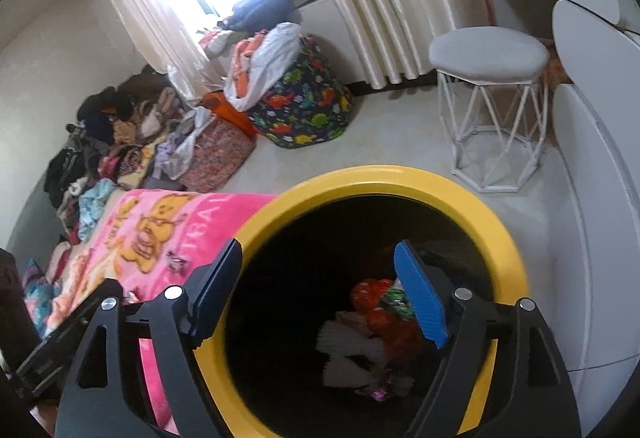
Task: Collect trash
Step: 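Move both tools back over the remaining wrappers on the blanket, then grasp the red candy tube with the left tool while the right tool grasps a white snack wrapper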
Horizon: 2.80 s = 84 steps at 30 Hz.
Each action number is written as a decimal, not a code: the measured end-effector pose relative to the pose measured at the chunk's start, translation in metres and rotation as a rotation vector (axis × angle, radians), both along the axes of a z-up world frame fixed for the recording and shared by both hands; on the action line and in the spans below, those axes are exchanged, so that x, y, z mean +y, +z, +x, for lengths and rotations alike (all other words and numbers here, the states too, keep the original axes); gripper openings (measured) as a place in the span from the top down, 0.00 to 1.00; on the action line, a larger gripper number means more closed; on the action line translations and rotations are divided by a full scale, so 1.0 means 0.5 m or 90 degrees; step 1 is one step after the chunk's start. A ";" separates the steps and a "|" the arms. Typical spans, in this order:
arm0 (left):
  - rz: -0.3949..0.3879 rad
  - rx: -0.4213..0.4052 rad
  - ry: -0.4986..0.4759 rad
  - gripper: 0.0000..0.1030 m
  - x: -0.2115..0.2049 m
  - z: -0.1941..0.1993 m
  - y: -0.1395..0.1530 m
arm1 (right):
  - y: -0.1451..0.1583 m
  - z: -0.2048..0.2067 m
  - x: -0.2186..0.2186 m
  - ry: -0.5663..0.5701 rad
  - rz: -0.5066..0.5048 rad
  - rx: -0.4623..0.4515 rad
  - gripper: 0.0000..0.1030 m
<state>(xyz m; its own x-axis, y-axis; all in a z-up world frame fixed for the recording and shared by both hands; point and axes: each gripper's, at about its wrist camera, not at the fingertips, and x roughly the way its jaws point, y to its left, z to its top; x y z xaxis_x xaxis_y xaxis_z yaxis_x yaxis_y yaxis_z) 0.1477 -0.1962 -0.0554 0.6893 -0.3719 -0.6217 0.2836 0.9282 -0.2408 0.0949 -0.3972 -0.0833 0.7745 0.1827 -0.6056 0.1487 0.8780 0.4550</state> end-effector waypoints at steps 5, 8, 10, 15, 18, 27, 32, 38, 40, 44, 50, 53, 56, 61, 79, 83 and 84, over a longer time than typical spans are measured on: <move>-0.002 -0.014 0.018 0.11 0.026 -0.009 0.014 | 0.026 0.004 0.031 0.019 -0.006 -0.019 0.25; 0.002 -0.018 0.031 0.11 0.044 -0.011 0.018 | 0.039 0.006 0.050 0.031 -0.012 -0.031 0.22; 0.002 -0.021 0.040 0.11 0.057 -0.012 0.021 | 0.044 0.008 0.064 0.044 -0.008 -0.036 0.21; 0.003 -0.025 0.057 0.11 0.085 -0.018 0.025 | 0.063 0.013 0.100 0.067 -0.016 -0.048 0.21; 0.004 -0.028 0.068 0.11 0.104 -0.020 0.026 | 0.073 0.014 0.118 0.079 -0.023 -0.055 0.21; 0.007 -0.039 0.115 0.11 0.176 -0.030 0.033 | 0.087 0.014 0.156 0.106 -0.014 -0.074 0.21; 0.000 -0.043 0.147 0.11 0.223 -0.032 0.038 | 0.094 0.014 0.188 0.123 -0.018 -0.082 0.21; -0.003 -0.044 0.184 0.11 0.280 -0.041 0.040 | 0.097 0.016 0.241 0.152 -0.031 -0.083 0.21; -0.005 -0.044 0.199 0.11 0.304 -0.044 0.039 | 0.097 0.018 0.263 0.166 -0.036 -0.082 0.21; -0.015 -0.039 0.226 0.11 0.350 -0.048 0.035 | 0.093 0.019 0.304 0.192 -0.051 -0.079 0.21; -0.030 -0.031 0.268 0.11 0.417 -0.057 0.028 | 0.080 0.018 0.371 0.234 -0.074 -0.070 0.21; -0.038 -0.027 0.286 0.11 0.448 -0.059 0.023 | 0.072 0.021 0.398 0.250 -0.080 -0.063 0.21; -0.046 -0.022 0.303 0.11 0.474 -0.060 0.016 | 0.060 0.026 0.424 0.267 -0.088 -0.051 0.21; -0.055 -0.008 0.322 0.11 0.512 -0.061 -0.001 | 0.047 0.038 0.463 0.292 -0.100 -0.038 0.21; -0.164 0.102 0.309 0.39 0.607 -0.040 -0.105 | -0.033 0.129 0.605 0.370 -0.124 0.060 0.34; -0.191 0.127 0.292 0.41 0.608 -0.027 -0.125 | -0.059 0.156 0.624 0.372 -0.109 0.093 0.38; -0.194 0.131 0.290 0.41 0.606 -0.024 -0.128 | -0.068 0.163 0.627 0.371 -0.100 0.103 0.38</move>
